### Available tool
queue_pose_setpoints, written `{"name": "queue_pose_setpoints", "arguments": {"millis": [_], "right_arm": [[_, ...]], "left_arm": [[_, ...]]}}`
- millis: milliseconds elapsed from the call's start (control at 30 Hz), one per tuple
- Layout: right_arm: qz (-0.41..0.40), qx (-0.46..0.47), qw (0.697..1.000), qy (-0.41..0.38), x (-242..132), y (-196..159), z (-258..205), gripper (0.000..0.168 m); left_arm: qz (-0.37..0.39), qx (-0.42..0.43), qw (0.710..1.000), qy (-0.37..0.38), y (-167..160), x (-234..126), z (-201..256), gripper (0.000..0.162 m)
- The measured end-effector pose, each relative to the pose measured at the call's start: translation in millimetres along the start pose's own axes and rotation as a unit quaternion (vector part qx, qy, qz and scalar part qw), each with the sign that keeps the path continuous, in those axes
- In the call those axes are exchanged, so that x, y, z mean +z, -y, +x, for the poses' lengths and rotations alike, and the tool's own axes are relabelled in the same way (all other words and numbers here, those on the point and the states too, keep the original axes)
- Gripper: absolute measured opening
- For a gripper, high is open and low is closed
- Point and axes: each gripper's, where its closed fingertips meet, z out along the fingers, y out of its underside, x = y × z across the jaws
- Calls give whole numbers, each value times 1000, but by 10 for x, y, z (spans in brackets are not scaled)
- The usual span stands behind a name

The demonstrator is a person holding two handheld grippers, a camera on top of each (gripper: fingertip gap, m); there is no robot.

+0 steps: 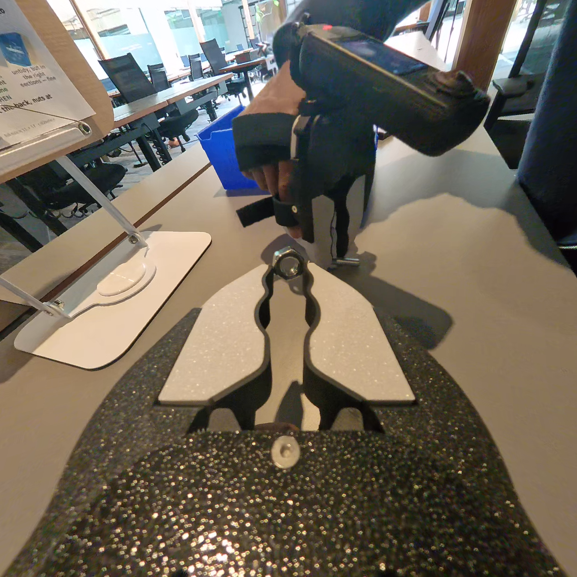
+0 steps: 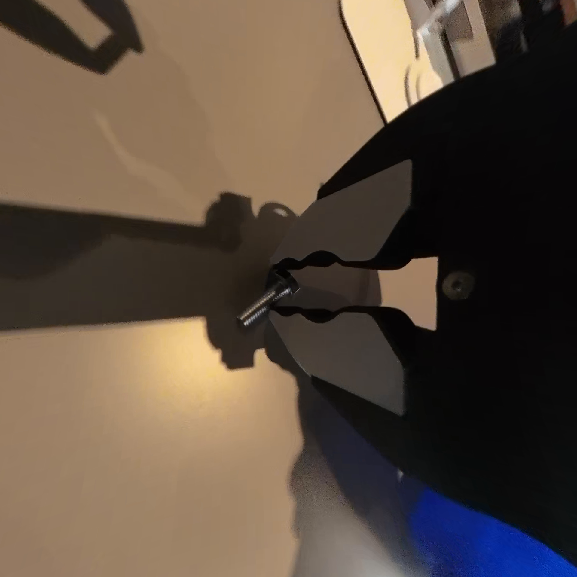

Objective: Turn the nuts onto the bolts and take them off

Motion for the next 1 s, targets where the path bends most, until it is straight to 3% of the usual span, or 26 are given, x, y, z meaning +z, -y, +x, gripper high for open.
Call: {"name": "queue_pose_setpoints", "arguments": {"millis": [33,167,267,567,1000], "right_arm": [[-2,33,999,-2,-1,-3,5,21],[-11,150,988,-24,-4,-18,15,22],[-8,187,981,-40,-10,-24,10,22],[6,61,997,-46,-118,-98,5,25],[-6,-85,994,64,-147,-95,-54,27]], "left_arm": [[0,0,1000,0,3,-1,2,17],[3,1,1000,-2,21,-2,12,17],[5,1,1000,-4,30,-2,21,17],[5,-1,1000,-3,26,-6,12,17],[6,-4,1000,-6,26,-3,17,17]]}}
